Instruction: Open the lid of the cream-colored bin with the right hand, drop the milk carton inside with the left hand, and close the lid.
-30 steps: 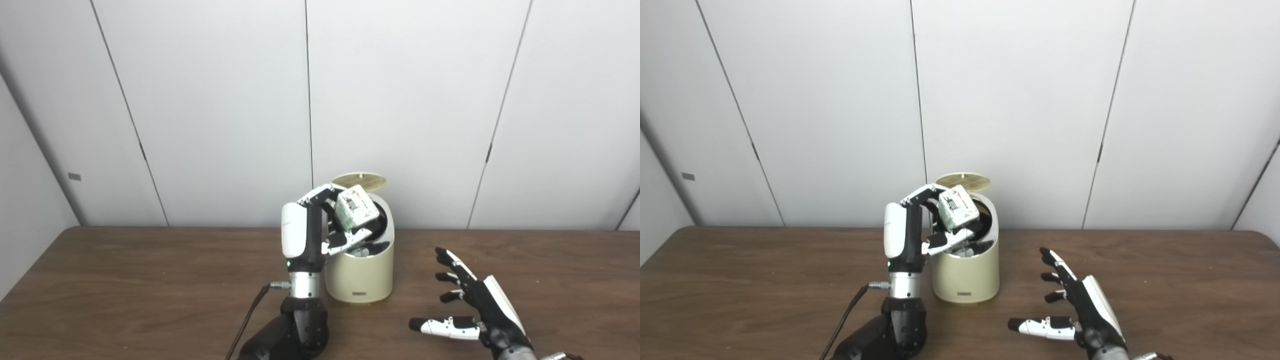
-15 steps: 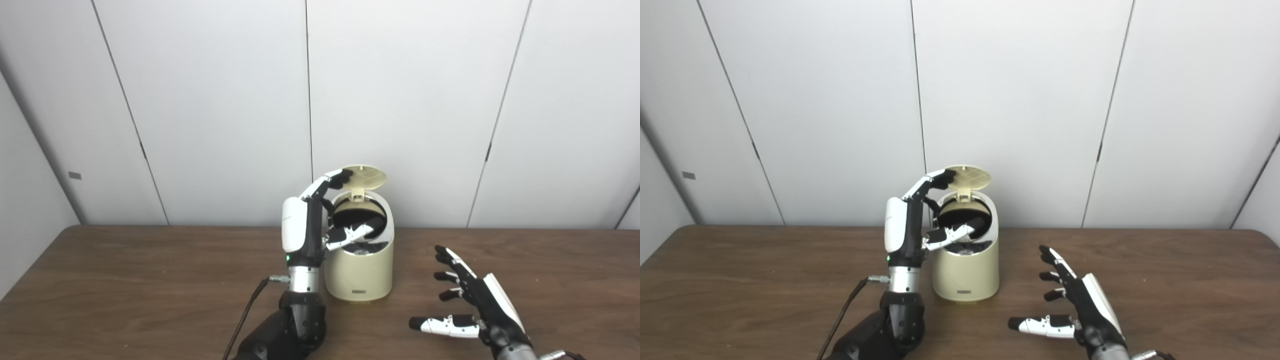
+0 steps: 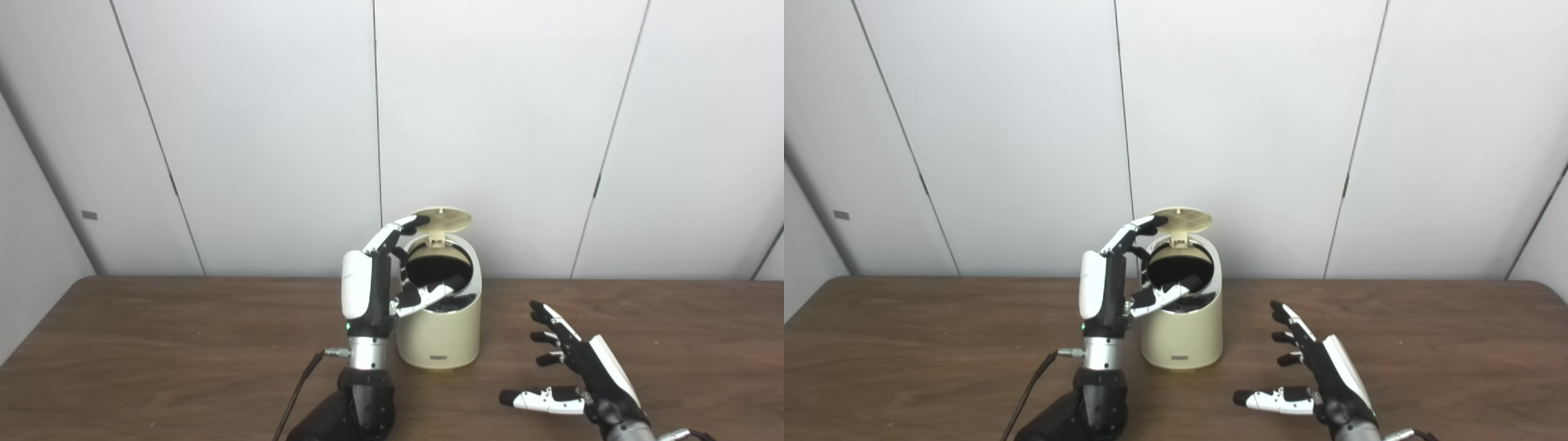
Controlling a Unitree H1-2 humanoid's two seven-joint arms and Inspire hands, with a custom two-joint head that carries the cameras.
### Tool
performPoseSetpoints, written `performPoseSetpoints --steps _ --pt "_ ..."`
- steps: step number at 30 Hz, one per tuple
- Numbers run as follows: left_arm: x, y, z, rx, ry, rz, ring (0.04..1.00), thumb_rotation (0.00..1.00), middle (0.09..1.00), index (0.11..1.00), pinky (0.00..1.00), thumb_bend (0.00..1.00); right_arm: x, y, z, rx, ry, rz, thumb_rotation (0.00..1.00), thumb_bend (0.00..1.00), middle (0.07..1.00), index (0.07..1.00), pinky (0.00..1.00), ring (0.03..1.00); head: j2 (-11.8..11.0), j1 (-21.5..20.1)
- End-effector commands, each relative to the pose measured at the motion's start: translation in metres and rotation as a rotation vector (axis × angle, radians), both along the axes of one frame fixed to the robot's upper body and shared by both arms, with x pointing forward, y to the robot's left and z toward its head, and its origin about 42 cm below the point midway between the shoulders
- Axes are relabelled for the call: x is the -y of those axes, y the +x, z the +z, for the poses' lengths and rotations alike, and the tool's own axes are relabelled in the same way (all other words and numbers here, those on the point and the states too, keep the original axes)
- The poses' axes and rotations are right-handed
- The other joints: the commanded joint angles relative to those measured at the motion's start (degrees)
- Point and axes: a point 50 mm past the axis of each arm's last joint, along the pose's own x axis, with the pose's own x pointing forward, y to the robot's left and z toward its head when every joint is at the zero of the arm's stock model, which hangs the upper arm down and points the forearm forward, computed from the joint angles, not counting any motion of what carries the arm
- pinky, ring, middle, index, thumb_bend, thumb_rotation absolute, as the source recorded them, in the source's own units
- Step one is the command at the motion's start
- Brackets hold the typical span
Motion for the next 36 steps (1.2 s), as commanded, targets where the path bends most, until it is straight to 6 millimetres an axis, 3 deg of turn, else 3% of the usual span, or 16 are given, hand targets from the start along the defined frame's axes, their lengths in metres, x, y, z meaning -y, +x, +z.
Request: performPoseSetpoints --steps 1,6,19,23,26,28,33,36 --pt "-0.001 0.003 0.011 0.026 0.009 -0.004 0.576 0.13 0.647 0.644 0.51 0.80 -0.002 0.006 0.020 0.084 0.005 0.009 0.19 0.79 0.914 0.923 0.63 0.815 0.02 -0.02" --pt "-0.009 -0.006 0.020 0.086 -0.025 -0.009 0.510 0.06 0.589 0.600 0.45 0.75 -0.002 0.006 0.019 0.079 0.005 0.012 0.21 0.79 0.913 0.924 0.64 0.818 -0.10 0.25" --pt "-0.040 -0.023 0.037 0.148 -0.085 -0.030 0.479 0.05 0.545 0.569 0.43 0.71 -0.004 0.008 0.020 0.080 0.004 0.016 0.23 0.81 0.903 0.918 0.66 0.817 -0.01 0.61" --pt "-0.054 -0.029 0.043 0.046 -0.139 -0.148 0.549 0.06 0.606 0.629 0.47 0.71 -0.004 0.008 0.021 0.076 0.004 0.019 0.24 0.81 0.903 0.920 0.64 0.810 0.04 0.77" --pt "-0.072 -0.033 0.050 -0.040 -0.182 -0.279 0.688 0.09 0.727 0.714 0.60 0.72 -0.004 0.007 0.021 0.077 0.004 0.021 0.24 0.80 0.903 0.921 0.63 0.803 0.13 0.87" --pt "-0.086 -0.036 0.053 -0.069 -0.196 -0.338 0.728 0.12 0.768 0.758 0.65 0.73 -0.003 0.008 0.020 0.081 0.003 0.023 0.24 0.80 0.903 0.920 0.62 0.798 0.13 0.87" --pt "-0.123 -0.042 0.056 -0.154 -0.159 -0.408 0.728 0.23 0.782 0.815 0.64 0.78 -0.002 0.007 0.022 0.087 0.004 0.028 0.22 0.79 0.902 0.919 0.63 0.804 0.34 1.09" --pt "-0.139 -0.046 0.054 -0.222 -0.149 -0.398 0.710 0.14 0.767 0.793 0.61 0.75 -0.002 0.008 0.023 0.086 0.014 0.032 0.21 0.79 0.906 0.919 0.64 0.811 0.37 1.05"
